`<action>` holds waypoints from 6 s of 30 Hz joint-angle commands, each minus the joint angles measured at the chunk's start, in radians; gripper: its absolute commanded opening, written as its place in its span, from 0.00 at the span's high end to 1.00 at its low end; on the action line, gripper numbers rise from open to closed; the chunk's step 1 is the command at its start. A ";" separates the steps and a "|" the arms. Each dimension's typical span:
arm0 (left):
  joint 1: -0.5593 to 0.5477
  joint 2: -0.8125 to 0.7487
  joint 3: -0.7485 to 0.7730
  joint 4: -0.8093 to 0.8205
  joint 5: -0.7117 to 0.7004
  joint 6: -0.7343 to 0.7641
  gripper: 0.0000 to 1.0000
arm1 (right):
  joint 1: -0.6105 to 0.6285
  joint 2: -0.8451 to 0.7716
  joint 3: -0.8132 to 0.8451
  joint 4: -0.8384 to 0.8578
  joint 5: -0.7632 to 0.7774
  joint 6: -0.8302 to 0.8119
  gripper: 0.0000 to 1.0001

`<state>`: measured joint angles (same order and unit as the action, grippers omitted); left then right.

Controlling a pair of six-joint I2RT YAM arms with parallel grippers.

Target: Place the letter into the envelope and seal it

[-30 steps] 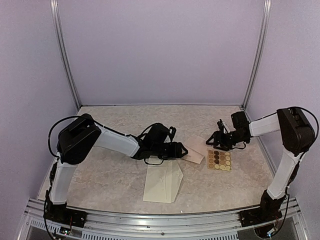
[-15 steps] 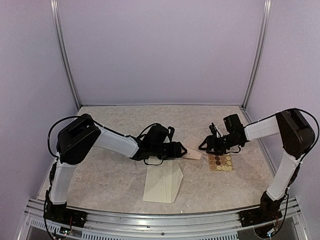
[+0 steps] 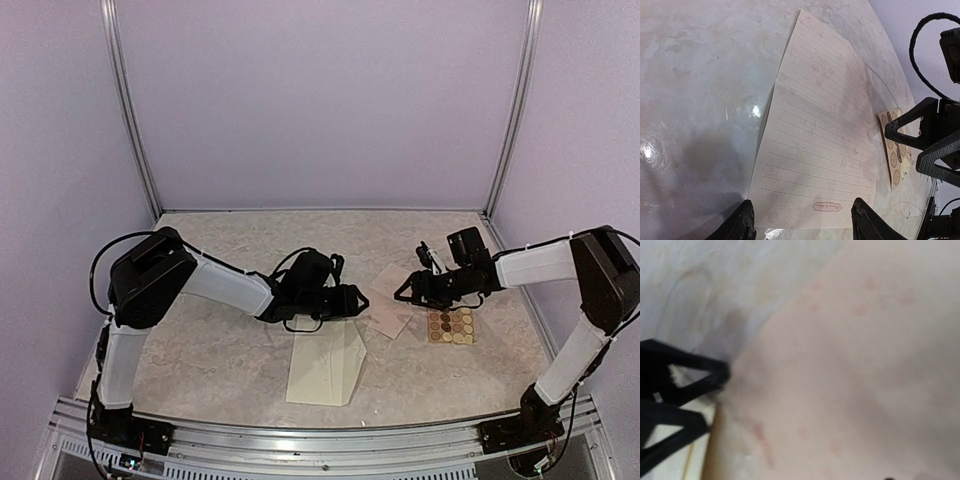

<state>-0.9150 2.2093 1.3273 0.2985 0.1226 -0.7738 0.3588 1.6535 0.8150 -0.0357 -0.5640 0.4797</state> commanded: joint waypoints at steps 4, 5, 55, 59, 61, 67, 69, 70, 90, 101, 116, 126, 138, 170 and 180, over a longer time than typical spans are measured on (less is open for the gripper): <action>-0.002 -0.086 -0.034 -0.042 -0.042 0.021 0.37 | -0.045 -0.060 0.055 -0.114 0.186 -0.064 0.25; -0.004 -0.092 -0.026 -0.048 -0.048 0.029 0.37 | -0.058 -0.054 0.068 -0.133 0.200 -0.080 0.23; -0.008 0.035 0.063 -0.061 0.009 0.050 0.37 | -0.190 0.494 0.628 -0.387 -0.199 -0.355 0.85; -0.004 0.017 0.046 -0.060 -0.009 0.051 0.37 | -0.196 0.457 0.616 -0.381 -0.217 -0.338 0.99; 0.001 -0.004 0.030 -0.054 -0.017 0.050 0.37 | -0.202 0.426 0.596 -0.362 -0.237 -0.322 1.00; 0.025 -0.135 -0.078 -0.021 -0.076 0.044 0.31 | -0.205 0.287 0.522 -0.322 -0.239 -0.268 1.00; 0.038 -0.195 -0.131 -0.008 -0.100 0.044 0.29 | -0.206 0.214 0.484 -0.307 -0.208 -0.245 1.00; 0.044 -0.224 -0.158 -0.003 -0.108 0.044 0.27 | -0.207 0.174 0.462 -0.299 -0.190 -0.232 1.00; 0.173 -0.722 -0.546 -0.034 -0.199 0.001 0.20 | 0.239 -0.329 0.385 -0.209 -0.038 0.027 1.00; 0.209 -0.797 -0.632 0.054 -0.135 0.019 0.19 | 0.442 -0.321 0.488 -0.051 -0.171 0.076 1.00; 0.018 -1.009 -0.708 0.371 0.154 0.118 0.18 | 0.449 -0.367 0.324 0.222 -0.083 0.170 1.00; -0.019 -1.039 -0.692 0.403 0.182 0.104 0.17 | 0.451 -0.421 0.258 0.309 -0.033 0.210 1.00; -0.099 -1.041 -0.690 0.481 0.231 0.116 0.16 | 0.451 -0.429 0.238 0.333 -0.027 0.231 1.00; -0.157 -0.993 -0.634 0.527 0.145 0.156 0.18 | 0.451 -0.429 0.212 0.372 -0.079 0.278 1.00; -0.157 -0.971 -0.630 0.566 0.146 0.137 0.42 | 0.451 -0.437 0.195 0.369 -0.080 0.280 1.00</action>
<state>-1.0676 1.2320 0.6640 0.8139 0.2611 -0.6407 0.8032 1.2339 1.0245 0.3206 -0.6437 0.7620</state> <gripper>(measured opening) 0.634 0.002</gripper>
